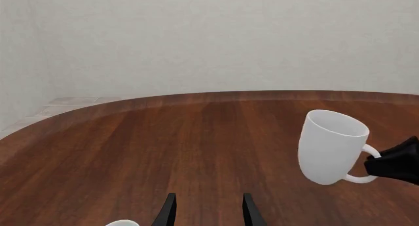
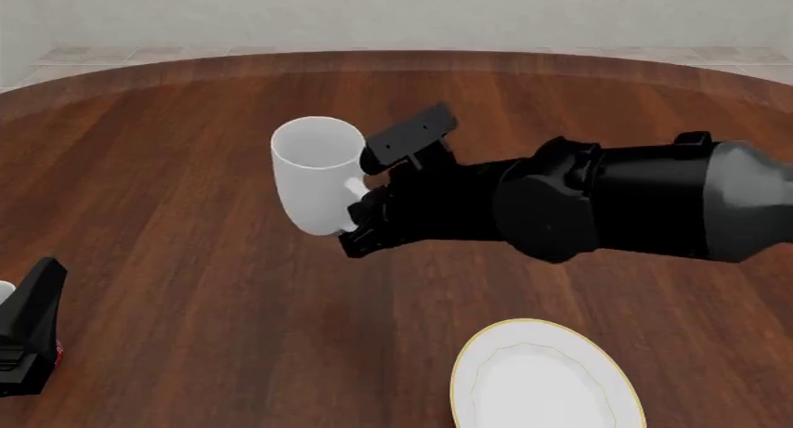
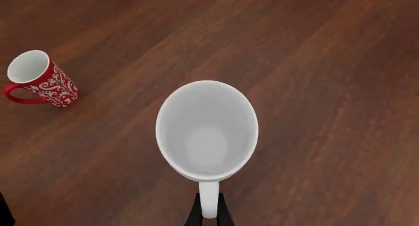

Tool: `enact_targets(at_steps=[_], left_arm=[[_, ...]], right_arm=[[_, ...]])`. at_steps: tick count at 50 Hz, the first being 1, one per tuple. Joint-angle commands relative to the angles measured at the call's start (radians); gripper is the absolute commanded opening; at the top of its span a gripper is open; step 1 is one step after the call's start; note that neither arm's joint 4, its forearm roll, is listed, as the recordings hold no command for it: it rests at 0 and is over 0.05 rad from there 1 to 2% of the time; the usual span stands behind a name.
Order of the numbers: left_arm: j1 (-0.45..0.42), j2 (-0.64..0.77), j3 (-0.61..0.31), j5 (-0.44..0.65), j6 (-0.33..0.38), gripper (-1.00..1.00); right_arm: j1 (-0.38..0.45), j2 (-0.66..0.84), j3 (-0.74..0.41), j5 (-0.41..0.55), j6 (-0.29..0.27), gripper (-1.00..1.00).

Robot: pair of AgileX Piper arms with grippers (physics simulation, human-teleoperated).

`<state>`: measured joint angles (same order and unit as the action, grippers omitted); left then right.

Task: Put the white mug on the plate.

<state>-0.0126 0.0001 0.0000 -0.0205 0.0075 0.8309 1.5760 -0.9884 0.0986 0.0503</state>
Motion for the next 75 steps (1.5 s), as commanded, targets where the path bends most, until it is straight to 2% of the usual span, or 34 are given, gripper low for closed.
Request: enact_targets(at_steps=[1, 41, 49, 52, 75], left_arm=[[0.000, 0.000, 0.000, 0.000, 0.000, 1.00], [0.000, 0.000, 0.000, 0.000, 0.000, 1.00], [0.000, 0.000, 0.000, 0.000, 0.000, 1.00], [0.000, 0.000, 0.000, 0.000, 0.000, 1.00], [0.000, 0.000, 0.000, 0.000, 0.000, 1.00]], right_arm=[[-0.002, -0.086, 0.061, -0.001, 0.011, -1.00], [-0.031, -0.307, 0.246, 0.039, -0.030, -1.00], [-0.028, -0.370, 0.296, 0.038, -0.015, -1.00], [-0.042, -0.402, 0.314, 0.046, -0.036, -1.00], [-0.093, -0.627, 0.405, 0.157, -0.039, -1.00]])
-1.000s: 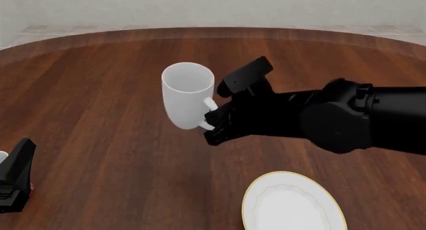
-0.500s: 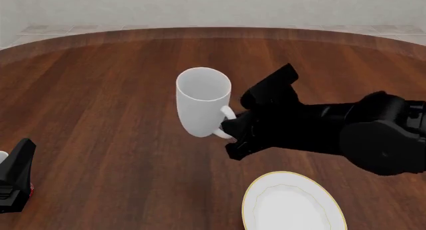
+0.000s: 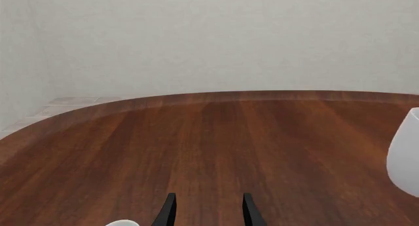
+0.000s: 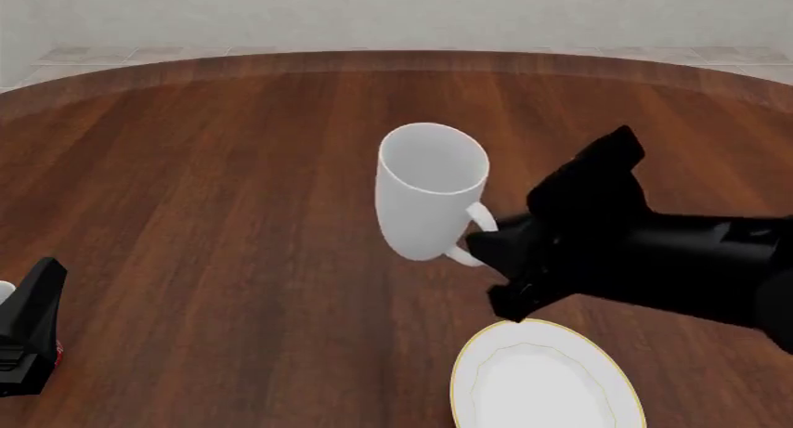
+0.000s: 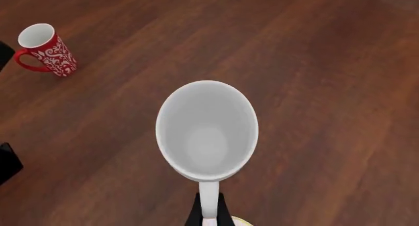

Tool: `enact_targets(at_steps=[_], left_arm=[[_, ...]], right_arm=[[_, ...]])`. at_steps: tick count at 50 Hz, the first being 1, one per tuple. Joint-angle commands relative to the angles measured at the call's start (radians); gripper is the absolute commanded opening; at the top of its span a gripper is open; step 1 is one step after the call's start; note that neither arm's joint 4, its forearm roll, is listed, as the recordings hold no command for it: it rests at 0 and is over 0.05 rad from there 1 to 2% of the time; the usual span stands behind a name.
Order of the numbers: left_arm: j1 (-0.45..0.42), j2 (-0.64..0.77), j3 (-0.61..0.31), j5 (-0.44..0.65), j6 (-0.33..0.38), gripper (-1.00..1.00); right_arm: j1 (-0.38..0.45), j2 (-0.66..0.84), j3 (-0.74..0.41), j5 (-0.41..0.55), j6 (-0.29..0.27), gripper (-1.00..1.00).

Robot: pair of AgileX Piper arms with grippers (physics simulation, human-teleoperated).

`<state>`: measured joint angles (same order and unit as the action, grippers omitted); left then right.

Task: Put the white mug on the plate.

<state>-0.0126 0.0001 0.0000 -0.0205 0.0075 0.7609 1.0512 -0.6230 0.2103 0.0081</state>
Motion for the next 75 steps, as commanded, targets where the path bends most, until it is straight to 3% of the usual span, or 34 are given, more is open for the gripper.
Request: enact_targets(at_steps=[1, 16, 33, 54, 75], left_arm=[[0.000, 0.000, 0.000, 0.000, 0.000, 1.00], [0.000, 0.000, 0.000, 0.000, 0.000, 1.00], [0.000, 0.000, 0.000, 0.000, 0.000, 1.00], [0.000, 0.000, 0.000, 0.000, 0.000, 1.00], [0.000, 0.000, 0.000, 0.000, 0.000, 1.00]], right_arm=[[-0.027, -0.113, 0.045, 0.051, 0.003, -1.00], [-0.060, -0.218, 0.109, 0.101, 0.008, -1.00], [-0.093, -0.361, 0.136, 0.230, -0.002, -1.00], [-0.072, -0.448, 0.208, 0.263, 0.038, -1.00], [-0.118, -0.607, 0.296, 0.351, 0.047, -1.00]])
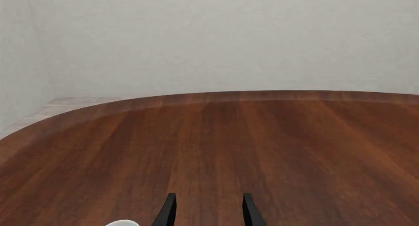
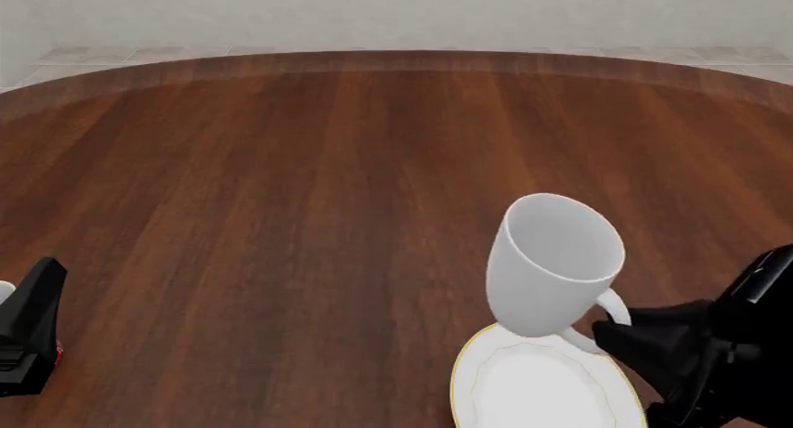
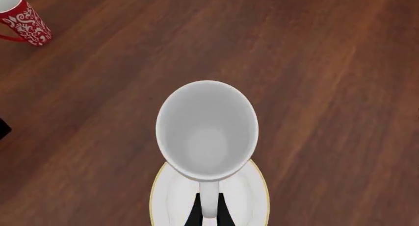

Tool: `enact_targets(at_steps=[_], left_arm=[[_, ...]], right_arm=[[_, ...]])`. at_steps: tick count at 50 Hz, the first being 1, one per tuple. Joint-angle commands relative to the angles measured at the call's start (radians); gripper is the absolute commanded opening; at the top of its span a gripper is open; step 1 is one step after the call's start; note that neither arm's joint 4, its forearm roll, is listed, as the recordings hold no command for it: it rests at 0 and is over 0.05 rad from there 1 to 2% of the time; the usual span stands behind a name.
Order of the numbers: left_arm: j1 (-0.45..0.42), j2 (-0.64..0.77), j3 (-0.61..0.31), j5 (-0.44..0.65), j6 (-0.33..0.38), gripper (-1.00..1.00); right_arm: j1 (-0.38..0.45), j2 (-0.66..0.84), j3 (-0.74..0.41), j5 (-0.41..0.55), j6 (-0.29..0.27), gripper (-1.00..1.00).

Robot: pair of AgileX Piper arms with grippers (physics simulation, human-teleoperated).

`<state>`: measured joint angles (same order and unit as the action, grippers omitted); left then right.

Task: Put the white mug on the plate.

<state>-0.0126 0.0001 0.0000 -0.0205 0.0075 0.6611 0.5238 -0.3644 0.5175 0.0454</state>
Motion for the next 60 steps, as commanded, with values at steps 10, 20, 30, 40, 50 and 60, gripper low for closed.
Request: enact_targets(at_steps=[10, 20, 30, 40, 50, 60], left_arm=[[0.000, 0.000, 0.000, 0.000, 0.000, 1.00], [0.000, 0.000, 0.000, 0.000, 0.000, 1.00], [0.000, 0.000, 0.000, 0.000, 0.000, 1.00], [0.000, 0.000, 0.000, 0.000, 0.000, 1.00], [0.000, 0.000, 0.000, 0.000, 0.000, 1.00], [0.000, 0.000, 0.000, 0.000, 0.000, 1.00]], right_arm=[[-0.025, -0.154, 0.052, 0.109, 0.020, -1.00], [-0.015, -0.164, 0.088, 0.099, 0.040, -1.00], [-0.011, -0.173, 0.111, 0.096, 0.052, -1.00], [-0.007, -0.176, 0.143, 0.095, 0.063, -1.00], [0.002, -0.162, 0.179, 0.068, 0.079, -1.00], [0.001, -0.128, 0.202, 0.034, 0.078, -1.00]])
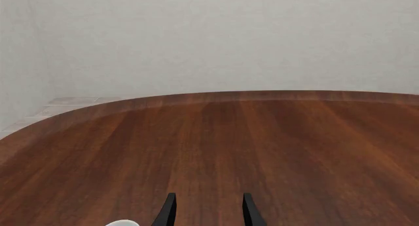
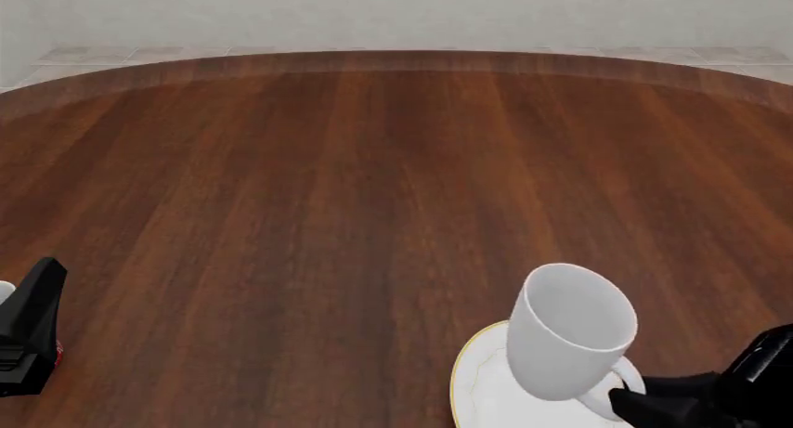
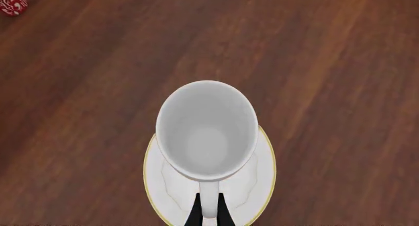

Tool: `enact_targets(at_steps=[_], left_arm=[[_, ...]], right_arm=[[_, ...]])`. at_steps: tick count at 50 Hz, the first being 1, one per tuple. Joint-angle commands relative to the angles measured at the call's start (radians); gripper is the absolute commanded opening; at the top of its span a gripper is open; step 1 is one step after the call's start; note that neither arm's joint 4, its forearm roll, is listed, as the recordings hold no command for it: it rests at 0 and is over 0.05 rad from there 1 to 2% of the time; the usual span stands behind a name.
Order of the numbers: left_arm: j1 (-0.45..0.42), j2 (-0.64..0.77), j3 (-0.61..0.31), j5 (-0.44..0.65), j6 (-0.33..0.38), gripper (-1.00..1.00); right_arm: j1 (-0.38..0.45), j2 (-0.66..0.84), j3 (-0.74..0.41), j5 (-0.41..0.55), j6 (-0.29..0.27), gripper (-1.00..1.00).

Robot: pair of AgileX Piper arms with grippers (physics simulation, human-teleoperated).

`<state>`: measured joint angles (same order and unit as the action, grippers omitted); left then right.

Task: Put the white mug on the plate.

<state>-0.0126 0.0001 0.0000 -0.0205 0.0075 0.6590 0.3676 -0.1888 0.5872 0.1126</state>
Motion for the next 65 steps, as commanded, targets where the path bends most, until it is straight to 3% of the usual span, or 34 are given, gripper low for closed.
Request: enact_targets(at_steps=[1, 29, 47, 48, 65], left_arm=[[0.000, 0.000, 0.000, 0.000, 0.000, 1.00], [0.000, 0.000, 0.000, 0.000, 0.000, 1.00], [0.000, 0.000, 0.000, 0.000, 0.000, 1.00], [0.000, 0.000, 0.000, 0.000, 0.000, 1.00], [0.000, 0.000, 0.000, 0.000, 0.000, 1.00]], right_arm=[[0.003, 0.029, 0.027, -0.037, 0.010, -1.00], [0.004, 0.123, 0.075, -0.127, 0.011, -1.00], [-0.003, 0.105, 0.072, -0.101, 0.010, -1.00], [-0.005, 0.105, 0.074, -0.097, 0.012, 1.00], [-0.009, 0.099, 0.059, -0.081, 0.008, 1.00]])
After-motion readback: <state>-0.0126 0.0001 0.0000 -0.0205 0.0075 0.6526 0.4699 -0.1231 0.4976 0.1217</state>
